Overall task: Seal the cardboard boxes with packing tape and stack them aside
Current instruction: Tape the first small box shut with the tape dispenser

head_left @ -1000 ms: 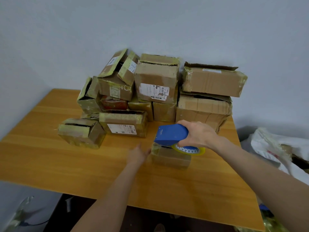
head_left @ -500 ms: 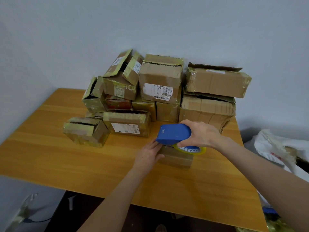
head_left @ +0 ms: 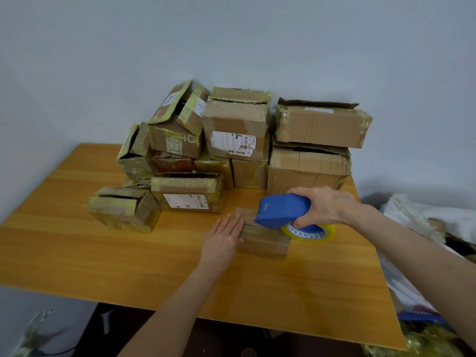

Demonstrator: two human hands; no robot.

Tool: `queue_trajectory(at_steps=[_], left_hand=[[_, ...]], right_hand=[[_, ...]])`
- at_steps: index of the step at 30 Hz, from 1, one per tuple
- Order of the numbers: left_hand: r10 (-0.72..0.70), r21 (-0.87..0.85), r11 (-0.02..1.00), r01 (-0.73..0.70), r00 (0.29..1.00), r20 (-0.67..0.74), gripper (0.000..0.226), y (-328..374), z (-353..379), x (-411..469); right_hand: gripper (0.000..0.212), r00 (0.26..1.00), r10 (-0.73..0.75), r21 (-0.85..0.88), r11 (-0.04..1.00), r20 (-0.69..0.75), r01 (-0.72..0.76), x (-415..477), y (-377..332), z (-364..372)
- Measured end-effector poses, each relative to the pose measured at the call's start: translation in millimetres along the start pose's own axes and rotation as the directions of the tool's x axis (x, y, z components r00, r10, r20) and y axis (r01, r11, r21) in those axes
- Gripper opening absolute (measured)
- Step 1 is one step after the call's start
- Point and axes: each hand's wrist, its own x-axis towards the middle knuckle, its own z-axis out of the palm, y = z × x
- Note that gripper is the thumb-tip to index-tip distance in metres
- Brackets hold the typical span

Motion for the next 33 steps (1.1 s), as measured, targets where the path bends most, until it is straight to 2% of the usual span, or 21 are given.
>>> queue_trajectory(at_steps=[4,7,10,13,16,22,27,33], left_hand=[[-0.027,-0.008,1.0,0.027,0.999,-0.031,0.062,10.3,-3.2,0.4],[0.033,0.009,0.999,-0.033,0.998,-0.052,0.064,22.9,-5.8,3.2],[0.092,0.015,0.996,-0.091,0.996,-0.023,0.061,25.6,2.3,2.9],[0.065,0.007,0.998,-0.065,0.998,-0.009,0.061,7.9,4.1,2.9],[0.073,0.069,0.995,-0.076,0.997,0.034,0.062,5.8,-4.1,6.4],[0.06,-0.058,0.996,-0.061,0.998,-0.018,0.063,20.4,4.9,7.0],[0.066,-0.085,0.994,-0.068,0.997,-0.027,0.061,16.9,4.2,6.2],[0.07,-0.084,0.994,-0.072,0.997,-0.024,0.064,14.5,5.2,7.4]], right_hand=[[0.071,0.999,0.019,0.018,1.0,-0.046,-0.019,-1.8,5.4,10.6],[0.071,0.999,0.03,0.013,0.999,-0.041,-0.029,1.3,4.0,12.7],[0.07,0.998,0.029,0.057,0.998,-0.059,-0.026,2.9,3.1,14.1],[0.069,0.998,-0.001,0.088,0.996,-0.067,0.007,6.4,-3.4,16.3],[0.07,0.997,-0.001,0.094,0.996,-0.074,0.008,9.3,-8.6,16.1],[0.072,0.997,-0.001,0.054,0.999,-0.082,0.005,5.4,-7.8,16.3],[0.072,0.998,-0.022,0.057,0.998,-0.056,0.025,-2.9,-0.5,14.2],[0.071,0.999,0.035,0.105,0.994,0.003,-0.035,-16.6,25.1,20.3]])
